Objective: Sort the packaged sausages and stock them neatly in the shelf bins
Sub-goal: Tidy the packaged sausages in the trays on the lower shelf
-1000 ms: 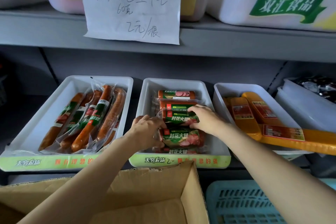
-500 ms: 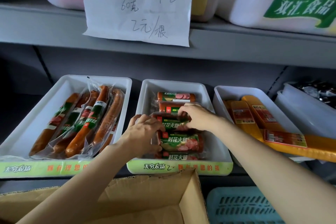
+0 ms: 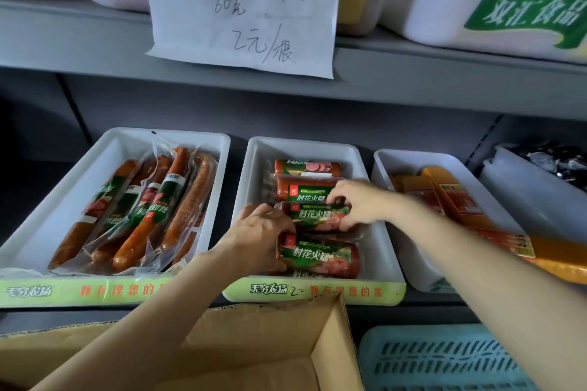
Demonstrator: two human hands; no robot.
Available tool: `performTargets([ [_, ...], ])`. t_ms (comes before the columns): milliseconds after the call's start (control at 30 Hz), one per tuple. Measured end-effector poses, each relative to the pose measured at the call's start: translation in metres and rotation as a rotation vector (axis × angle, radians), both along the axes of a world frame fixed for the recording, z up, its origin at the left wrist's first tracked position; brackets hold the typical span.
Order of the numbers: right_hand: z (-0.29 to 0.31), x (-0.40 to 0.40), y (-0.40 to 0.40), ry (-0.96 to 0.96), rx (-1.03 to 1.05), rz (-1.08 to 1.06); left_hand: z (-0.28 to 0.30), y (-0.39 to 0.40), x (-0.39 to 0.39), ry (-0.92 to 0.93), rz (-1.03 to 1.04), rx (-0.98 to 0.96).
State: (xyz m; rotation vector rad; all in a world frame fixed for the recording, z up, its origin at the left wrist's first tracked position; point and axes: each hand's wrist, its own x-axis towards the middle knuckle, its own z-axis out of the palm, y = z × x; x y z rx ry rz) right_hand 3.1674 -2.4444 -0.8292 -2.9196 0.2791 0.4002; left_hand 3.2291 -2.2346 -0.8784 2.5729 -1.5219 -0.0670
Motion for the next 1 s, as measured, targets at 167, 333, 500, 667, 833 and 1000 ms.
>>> performTargets([
  [167,-0.012,-0.002,0.007,-0.138,0.026,-0.034,-0.004,-0.001,0.004,0.053,0.133,0.039],
  [333,-0.015,-0.001,0.003,-0.058,0.155,-0.055,-0.001,0.006,0.007,0.083,0.081,0.031],
  [500,-0.021,-0.002,0.002,-0.125,0.155,-0.072,0.009,0.001,0.015,0.130,0.176,-0.317],
  [667,-0.020,0.003,-0.003,-0.098,0.178,-0.050,0.005,-0.028,0.019,0.129,0.100,-0.111],
  [833,-0.019,0.006,-0.022,-0.419,0.284,-0.224,-0.008,-0.027,0.021,0.188,0.167,-0.207],
  [1000,-0.023,0.015,-0.035,-0.277,0.077,-0.138,-0.007,-0.028,0.027,0.265,0.182,-0.253],
])
